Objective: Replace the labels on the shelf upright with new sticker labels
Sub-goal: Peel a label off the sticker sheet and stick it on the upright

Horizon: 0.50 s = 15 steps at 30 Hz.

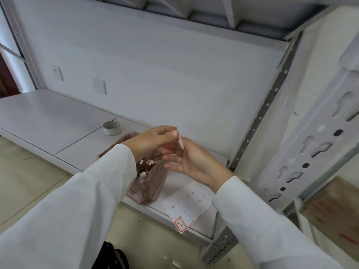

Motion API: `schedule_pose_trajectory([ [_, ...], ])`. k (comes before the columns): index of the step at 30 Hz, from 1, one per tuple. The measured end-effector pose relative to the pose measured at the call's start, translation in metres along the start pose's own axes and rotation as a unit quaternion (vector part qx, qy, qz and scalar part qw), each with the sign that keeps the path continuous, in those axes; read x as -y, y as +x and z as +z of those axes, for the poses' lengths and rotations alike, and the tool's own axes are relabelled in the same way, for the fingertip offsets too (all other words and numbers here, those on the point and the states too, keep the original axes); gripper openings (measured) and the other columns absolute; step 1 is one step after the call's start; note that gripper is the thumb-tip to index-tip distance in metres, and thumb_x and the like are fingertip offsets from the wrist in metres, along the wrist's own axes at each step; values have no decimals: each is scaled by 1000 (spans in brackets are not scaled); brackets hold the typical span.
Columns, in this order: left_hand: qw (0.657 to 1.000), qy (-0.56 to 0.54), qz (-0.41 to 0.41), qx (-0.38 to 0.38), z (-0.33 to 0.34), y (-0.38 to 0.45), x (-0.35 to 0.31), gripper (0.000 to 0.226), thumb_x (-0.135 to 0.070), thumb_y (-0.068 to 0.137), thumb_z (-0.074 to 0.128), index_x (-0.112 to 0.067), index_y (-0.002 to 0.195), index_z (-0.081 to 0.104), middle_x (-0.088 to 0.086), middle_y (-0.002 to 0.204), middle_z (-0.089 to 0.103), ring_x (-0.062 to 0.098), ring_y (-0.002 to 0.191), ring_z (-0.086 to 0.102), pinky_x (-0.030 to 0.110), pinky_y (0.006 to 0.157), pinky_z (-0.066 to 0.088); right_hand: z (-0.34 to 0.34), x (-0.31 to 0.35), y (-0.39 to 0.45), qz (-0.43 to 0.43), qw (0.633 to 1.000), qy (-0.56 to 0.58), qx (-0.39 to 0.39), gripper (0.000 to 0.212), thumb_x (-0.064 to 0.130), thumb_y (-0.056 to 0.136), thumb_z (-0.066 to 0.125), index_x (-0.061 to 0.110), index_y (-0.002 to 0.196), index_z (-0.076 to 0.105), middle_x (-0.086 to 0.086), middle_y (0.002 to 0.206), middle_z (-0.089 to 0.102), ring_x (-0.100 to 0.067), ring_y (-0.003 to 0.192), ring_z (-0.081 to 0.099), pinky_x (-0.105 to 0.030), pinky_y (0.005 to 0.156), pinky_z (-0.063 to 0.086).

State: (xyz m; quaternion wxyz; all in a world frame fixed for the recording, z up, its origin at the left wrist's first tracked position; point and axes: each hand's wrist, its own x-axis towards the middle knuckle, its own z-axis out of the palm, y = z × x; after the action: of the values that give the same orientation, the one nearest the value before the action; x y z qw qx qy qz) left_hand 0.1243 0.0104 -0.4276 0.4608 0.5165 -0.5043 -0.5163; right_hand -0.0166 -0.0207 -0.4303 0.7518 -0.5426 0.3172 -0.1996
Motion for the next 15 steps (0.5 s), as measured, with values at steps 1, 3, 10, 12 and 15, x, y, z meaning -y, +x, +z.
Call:
schedule_pose_trajectory([
  [1, 1000, -28, 6, 4, -1, 0, -1, 59, -58, 51, 82, -24, 94, 60, -4, 83, 66, 11, 76, 59, 20, 65, 49, 5, 11, -8, 3, 1000, 25, 3, 28, 36, 94, 45, 15, 85, 63, -2, 78, 67, -10, 66, 62, -28, 67, 56],
  [3, 999, -51, 7, -9, -4, 3, -1, 91, -69, 25, 82, -27, 104, 61, -9, 87, 71, 9, 85, 62, 25, 72, 48, 9, 24, -20, 15, 998, 64, -16, 28, 33, 93, 46, 15, 80, 62, -3, 75, 69, -12, 67, 63, -26, 61, 57],
  [10, 998, -57, 1, 7, 0, 1, -3, 96, -70, 24, 80, -32, 109, 59, -18, 85, 73, 1, 85, 65, 30, 78, 45, 15, 41, -46, -53, 996, 17, -74, 10, 17, 86, 61, 15, 78, 64, 6, 59, 66, -3, 59, 59, -22, 62, 57],
  [12, 999, -54, 5, 8, 2, -1, -4, 94, -70, 26, 80, -31, 109, 59, -20, 82, 73, -2, 80, 68, 29, 76, 46, 15, 41, -48, -50, 995, 6, -83, 5, 16, 85, 63, 15, 80, 64, 4, 67, 65, -3, 59, 59, -22, 61, 56],
  [15, 998, -58, 16, -24, 6, -2, -7, 52, -51, 66, 72, -29, 111, 58, -11, 92, 70, 7, 89, 65, 32, 83, 47, 20, 40, -50, -49, 994, 10, -95, 4, 19, 85, 62, 16, 85, 65, 3, 72, 64, -4, 61, 58, -22, 60, 54],
])
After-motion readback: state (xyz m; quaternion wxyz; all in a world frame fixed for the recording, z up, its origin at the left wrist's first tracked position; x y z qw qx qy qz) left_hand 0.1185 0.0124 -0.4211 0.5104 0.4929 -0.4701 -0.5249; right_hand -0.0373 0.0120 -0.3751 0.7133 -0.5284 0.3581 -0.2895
